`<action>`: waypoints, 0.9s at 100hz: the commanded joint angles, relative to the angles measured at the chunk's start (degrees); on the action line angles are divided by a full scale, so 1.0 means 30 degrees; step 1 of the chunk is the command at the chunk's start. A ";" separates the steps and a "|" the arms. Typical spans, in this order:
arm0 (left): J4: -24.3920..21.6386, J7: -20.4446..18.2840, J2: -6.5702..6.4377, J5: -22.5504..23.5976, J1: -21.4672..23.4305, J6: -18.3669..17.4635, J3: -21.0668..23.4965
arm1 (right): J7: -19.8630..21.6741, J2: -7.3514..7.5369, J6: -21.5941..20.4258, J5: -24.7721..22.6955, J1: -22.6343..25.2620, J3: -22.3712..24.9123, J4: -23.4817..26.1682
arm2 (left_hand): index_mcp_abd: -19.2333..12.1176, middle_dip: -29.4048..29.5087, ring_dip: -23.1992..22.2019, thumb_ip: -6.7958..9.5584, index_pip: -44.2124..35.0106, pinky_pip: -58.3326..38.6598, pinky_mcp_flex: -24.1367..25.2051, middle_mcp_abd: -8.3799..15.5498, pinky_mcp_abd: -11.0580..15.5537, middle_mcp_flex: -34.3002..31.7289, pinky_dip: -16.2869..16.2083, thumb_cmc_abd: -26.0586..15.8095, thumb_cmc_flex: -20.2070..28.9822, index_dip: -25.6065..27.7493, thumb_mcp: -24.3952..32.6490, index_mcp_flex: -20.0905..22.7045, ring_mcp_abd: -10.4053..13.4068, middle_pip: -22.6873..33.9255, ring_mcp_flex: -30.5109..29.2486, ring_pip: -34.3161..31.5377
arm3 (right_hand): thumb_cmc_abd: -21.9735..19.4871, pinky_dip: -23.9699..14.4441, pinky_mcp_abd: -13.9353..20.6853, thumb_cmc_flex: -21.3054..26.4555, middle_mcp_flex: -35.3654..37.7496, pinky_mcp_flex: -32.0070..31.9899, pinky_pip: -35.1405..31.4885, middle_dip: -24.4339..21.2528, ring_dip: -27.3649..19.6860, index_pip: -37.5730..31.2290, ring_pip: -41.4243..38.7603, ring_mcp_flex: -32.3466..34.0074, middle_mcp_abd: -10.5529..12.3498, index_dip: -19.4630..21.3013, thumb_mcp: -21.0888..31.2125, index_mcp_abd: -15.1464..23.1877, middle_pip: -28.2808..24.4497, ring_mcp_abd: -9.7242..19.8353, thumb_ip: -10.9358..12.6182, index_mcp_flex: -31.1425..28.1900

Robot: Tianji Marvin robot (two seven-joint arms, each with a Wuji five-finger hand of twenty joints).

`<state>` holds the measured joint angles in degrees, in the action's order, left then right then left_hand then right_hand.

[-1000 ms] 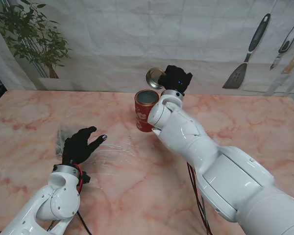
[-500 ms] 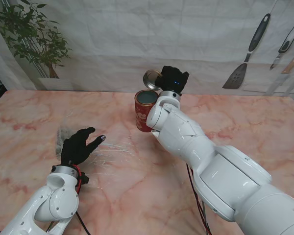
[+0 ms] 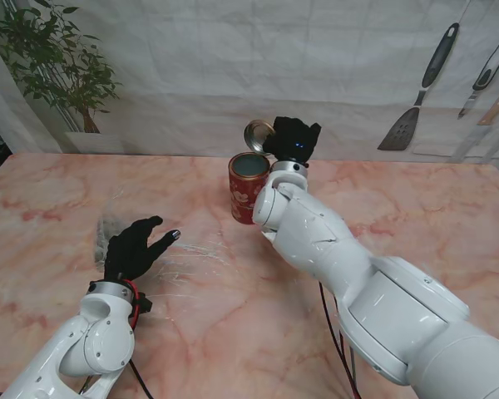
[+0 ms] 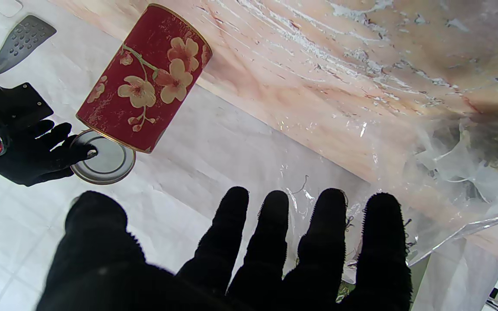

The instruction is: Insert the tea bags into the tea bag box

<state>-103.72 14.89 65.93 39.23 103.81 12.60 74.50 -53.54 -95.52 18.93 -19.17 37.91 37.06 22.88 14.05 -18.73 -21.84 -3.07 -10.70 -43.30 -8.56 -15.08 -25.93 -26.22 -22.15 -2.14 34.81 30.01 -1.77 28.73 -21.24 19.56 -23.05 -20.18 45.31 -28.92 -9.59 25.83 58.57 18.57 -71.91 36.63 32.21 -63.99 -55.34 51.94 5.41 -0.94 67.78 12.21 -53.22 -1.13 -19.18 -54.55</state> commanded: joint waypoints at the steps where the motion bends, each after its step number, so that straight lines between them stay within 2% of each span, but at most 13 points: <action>1: -0.0113 -0.0232 -0.0004 -0.0002 -0.0033 -0.0022 -0.0046 | 0.0141 0.0149 0.0102 -0.0299 0.0247 -0.0120 0.0247 | 0.0097 -0.0299 -0.0054 0.0624 -0.0049 -0.0455 0.0029 0.0387 0.0434 -0.0106 -0.0323 0.0000 0.0380 0.0183 0.0075 0.0404 0.0448 0.0130 0.0093 -0.0108 | -0.0328 0.0240 0.0444 -0.0246 -0.0518 -0.0298 -0.0243 0.0202 0.0214 -0.0029 -0.0592 -0.0294 0.0502 -0.0068 0.0043 0.0773 -0.0452 0.0470 -0.0538 -0.0467; 23: -0.0088 -0.0176 0.0009 -0.0010 -0.0067 -0.0023 -0.0102 | -0.0295 0.0280 0.0659 -0.1043 0.0338 -0.0537 0.0325 | 0.0106 -0.0299 -0.0055 0.0622 -0.0050 -0.0443 0.0050 0.0406 0.0427 -0.0096 -0.0318 0.0007 0.0373 0.0182 0.0066 0.0402 0.0422 0.0130 0.0113 -0.0107 | -0.0440 0.0265 0.0505 -0.0383 -0.0829 -0.0284 -0.0235 0.0268 0.0284 0.0006 -0.0711 -0.0439 0.0713 -0.0064 -0.0011 0.1010 -0.0718 0.0630 -0.0546 -0.0423; 70: -0.0170 -0.0305 -0.0034 0.0128 -0.0038 -0.0026 -0.0119 | -0.0906 0.0362 0.0844 -0.1941 0.0414 -0.1206 0.0437 | 0.0097 -0.0301 -0.0053 0.0626 -0.0048 -0.0455 0.0018 0.0379 0.0411 -0.0100 -0.0322 0.0033 0.0400 0.0181 0.0072 0.0400 0.0443 0.0131 0.0106 -0.0101 | -0.0583 0.0386 0.0606 -0.0713 -0.1301 -0.0314 -0.0122 0.0243 0.0306 0.0017 -0.0707 -0.0632 0.0987 -0.0023 -0.0051 0.1445 -0.0969 0.0886 -0.0578 -0.0349; 90: -0.0187 -0.0308 -0.0038 0.0167 -0.0071 -0.0020 -0.0150 | -0.0861 0.0689 0.1137 -0.2570 0.0602 -0.1486 0.0955 | 0.0106 -0.0299 -0.0052 0.0627 -0.0044 -0.0445 0.0039 0.0379 0.0417 -0.0090 -0.0318 0.0024 0.0407 0.0181 0.0073 0.0380 0.0422 0.0125 0.0118 -0.0096 | -0.0634 0.0464 0.0598 -0.0869 -0.1713 -0.0475 -0.0007 0.0255 0.0310 0.0048 -0.0642 -0.0864 0.0976 -0.0021 -0.0089 0.1713 -0.0988 0.0941 -0.0589 -0.0314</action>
<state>-103.78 14.78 65.87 39.72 103.73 12.61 74.18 -56.51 -93.75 22.28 -26.15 39.35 32.88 25.22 14.05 -18.73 -21.84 -3.07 -10.72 -43.30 -8.56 -15.08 -25.92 -26.22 -22.15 -2.05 35.69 30.01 -1.77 28.73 -21.23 19.56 -23.05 -20.19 45.30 -28.20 -8.84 24.34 55.17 18.26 -71.91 36.69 32.34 -63.99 -55.97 50.44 6.96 -0.94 67.51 15.02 -55.27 0.30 -19.25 -54.55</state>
